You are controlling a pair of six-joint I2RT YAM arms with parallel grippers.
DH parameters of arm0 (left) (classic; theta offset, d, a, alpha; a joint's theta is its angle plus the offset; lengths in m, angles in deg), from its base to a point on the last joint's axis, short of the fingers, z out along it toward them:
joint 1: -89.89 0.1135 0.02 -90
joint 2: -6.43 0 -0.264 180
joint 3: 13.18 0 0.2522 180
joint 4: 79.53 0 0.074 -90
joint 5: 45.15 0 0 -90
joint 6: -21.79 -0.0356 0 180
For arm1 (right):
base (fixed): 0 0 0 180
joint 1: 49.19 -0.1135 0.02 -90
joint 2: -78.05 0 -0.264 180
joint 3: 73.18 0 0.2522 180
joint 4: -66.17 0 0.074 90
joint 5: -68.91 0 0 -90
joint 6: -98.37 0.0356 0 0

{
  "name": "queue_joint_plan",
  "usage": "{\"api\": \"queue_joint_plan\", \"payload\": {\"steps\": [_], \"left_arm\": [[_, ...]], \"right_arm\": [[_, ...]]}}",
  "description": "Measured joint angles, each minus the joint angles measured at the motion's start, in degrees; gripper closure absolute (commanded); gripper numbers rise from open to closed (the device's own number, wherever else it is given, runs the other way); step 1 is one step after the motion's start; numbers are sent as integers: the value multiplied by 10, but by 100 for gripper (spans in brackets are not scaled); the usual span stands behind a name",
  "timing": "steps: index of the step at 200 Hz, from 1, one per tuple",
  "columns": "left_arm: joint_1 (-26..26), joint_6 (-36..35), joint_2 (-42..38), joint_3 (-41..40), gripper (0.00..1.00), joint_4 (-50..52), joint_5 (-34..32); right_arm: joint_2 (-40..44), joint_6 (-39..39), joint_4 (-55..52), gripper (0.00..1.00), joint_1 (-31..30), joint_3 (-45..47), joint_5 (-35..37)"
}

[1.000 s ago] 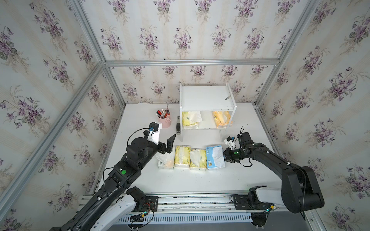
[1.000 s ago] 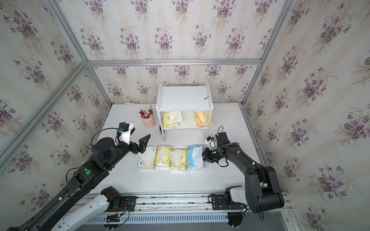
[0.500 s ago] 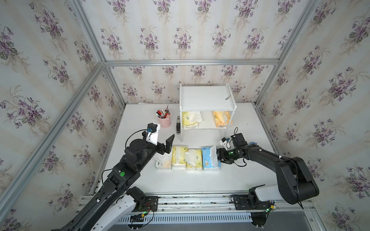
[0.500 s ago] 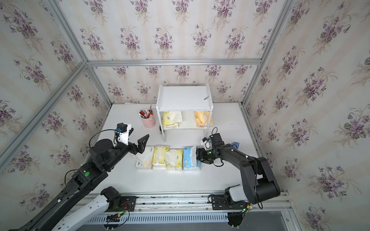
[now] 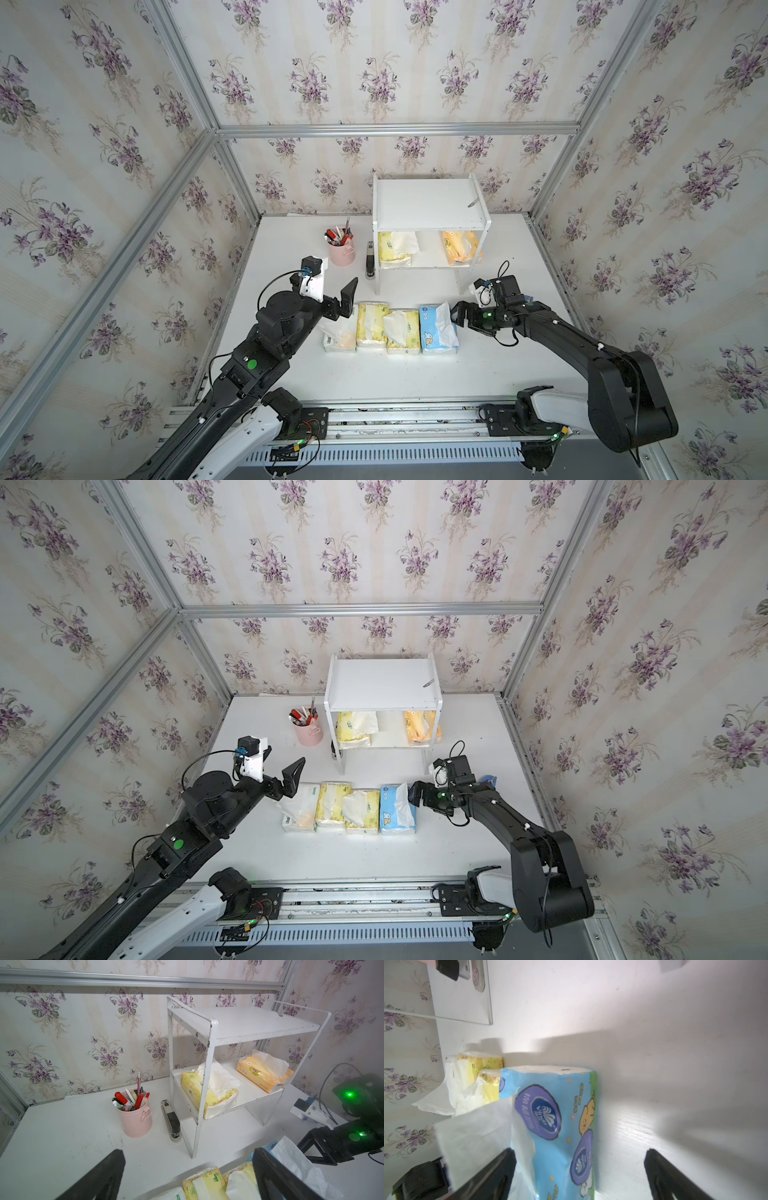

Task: Remove the tissue boxes from the shelf
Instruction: Place the box of tissues at the center of the board, then pick up a box of tissues from the shelf.

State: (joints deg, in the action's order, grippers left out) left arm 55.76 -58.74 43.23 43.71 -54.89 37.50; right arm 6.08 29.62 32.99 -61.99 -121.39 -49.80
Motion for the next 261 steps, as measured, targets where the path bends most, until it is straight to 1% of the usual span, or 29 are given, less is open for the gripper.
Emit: {"api": "queue_joint_plan", "payload": {"steps": [36, 66, 81, 106, 131, 144, 163, 169, 180, 199, 219, 247, 261], "left_arm": [[0, 18, -7, -15, 1, -2, -27], [2, 71, -20, -59, 1, -17, -58], [5, 115, -20, -76, 1, -12, -79], [23, 207, -24, -93, 1, 7, -102], [49, 282, -20, -99, 1, 16, -96], [69, 317, -8, -95, 1, 27, -78], [108, 356, 16, -83, 1, 48, -32], [121, 365, 23, -79, 1, 52, -15], [141, 379, 32, -75, 1, 59, 16], [167, 391, 47, -67, 1, 65, 74], [194, 400, 57, -59, 1, 70, 127], [221, 402, 62, -47, 1, 83, 167], [225, 404, 60, -47, 1, 90, 181]], "right_arm": [[70, -23, -33, 0, 12, -17, 42], [124, -56, -38, 0, 10, -32, 55], [149, -72, -35, 0, 2, -33, 57], [193, -89, -18, 0, -38, -34, 82], [229, -112, 30, 0, -108, -29, 125], [233, -132, 50, 0, -153, -30, 158], [232, -184, 85, 0, -254, -32, 229], [231, -210, 99, 0, -289, -31, 252], [223, -256, 126, 2, -335, -31, 293], [188, -346, 159, 5, -390, -42, 355], [128, -432, 177, 12, -415, -77, 397], [46, -532, 190, 19, -419, -134, 438], [11, -578, 198, 21, -420, -160, 450]]}}
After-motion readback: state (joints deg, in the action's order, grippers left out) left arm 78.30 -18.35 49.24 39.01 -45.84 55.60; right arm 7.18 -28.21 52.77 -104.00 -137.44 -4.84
